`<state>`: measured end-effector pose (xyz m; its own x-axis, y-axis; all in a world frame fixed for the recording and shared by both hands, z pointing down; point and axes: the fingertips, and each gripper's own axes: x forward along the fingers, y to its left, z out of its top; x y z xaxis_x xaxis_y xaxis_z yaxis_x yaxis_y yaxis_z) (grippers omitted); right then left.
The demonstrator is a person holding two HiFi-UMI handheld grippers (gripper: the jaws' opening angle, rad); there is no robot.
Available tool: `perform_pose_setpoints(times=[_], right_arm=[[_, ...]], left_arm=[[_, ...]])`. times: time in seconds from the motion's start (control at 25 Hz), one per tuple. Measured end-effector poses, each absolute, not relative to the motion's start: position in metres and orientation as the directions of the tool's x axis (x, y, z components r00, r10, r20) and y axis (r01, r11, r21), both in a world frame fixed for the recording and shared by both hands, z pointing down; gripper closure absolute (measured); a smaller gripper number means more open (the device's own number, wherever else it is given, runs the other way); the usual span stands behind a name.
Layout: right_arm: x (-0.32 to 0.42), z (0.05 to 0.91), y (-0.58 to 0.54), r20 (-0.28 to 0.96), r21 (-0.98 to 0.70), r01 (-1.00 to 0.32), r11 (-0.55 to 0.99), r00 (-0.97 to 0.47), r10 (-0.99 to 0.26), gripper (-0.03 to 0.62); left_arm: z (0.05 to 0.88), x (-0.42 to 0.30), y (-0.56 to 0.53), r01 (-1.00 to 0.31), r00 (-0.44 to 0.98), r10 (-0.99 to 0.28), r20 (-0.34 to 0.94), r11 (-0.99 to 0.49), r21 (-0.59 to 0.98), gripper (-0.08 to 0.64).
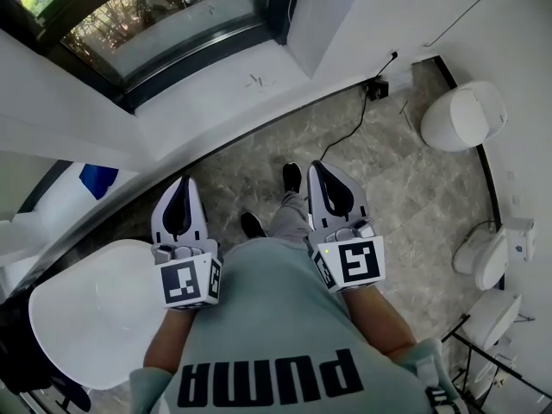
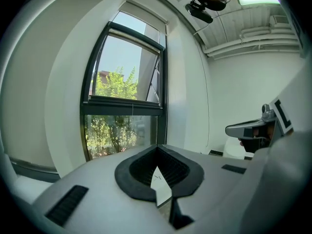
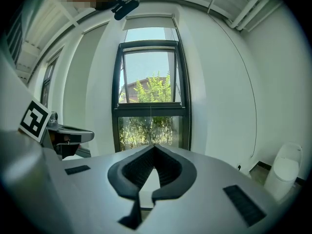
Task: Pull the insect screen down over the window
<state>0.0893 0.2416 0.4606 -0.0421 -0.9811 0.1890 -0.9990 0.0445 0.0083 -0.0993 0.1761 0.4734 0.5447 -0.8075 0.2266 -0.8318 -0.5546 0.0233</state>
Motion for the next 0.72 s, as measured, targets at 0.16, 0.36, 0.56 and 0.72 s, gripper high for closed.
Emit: perform_pose_setpoints(times=[0.16, 0.36, 0.56, 0.72], right_arm=[[0.088, 0.458, 0.241, 0.188, 0.015, -0.999, 0.050, -0.046, -0.981, 0.589], [0.084, 0.455, 0.238, 0.187, 0.024, -0.998, 0.057, -0.051, -0.981, 0.589], [0.081, 0.456, 0.234, 0.200, 0.029, -0.997, 0.065, -0.058, -0.978, 0.589], [0.079, 0.459, 0.231, 0.201, 0.033, -0.997, 0.072, -0.064, -0.977, 0.589]], left_arm=[[0.474, -0.105, 0.176, -0.840, 0.534, -0.816, 0.221, -0.541, 0.034, 0.548], [0.472, -0.108, 0.173, -0.845, 0.528, -0.823, 0.211, -0.533, 0.040, 0.548], [0.470, -0.111, 0.172, -0.848, 0.525, -0.826, 0.207, -0.529, 0.039, 0.548], [0.473, -0.113, 0.170, -0.849, 0.522, -0.826, 0.212, -0.527, 0.038, 0.548]])
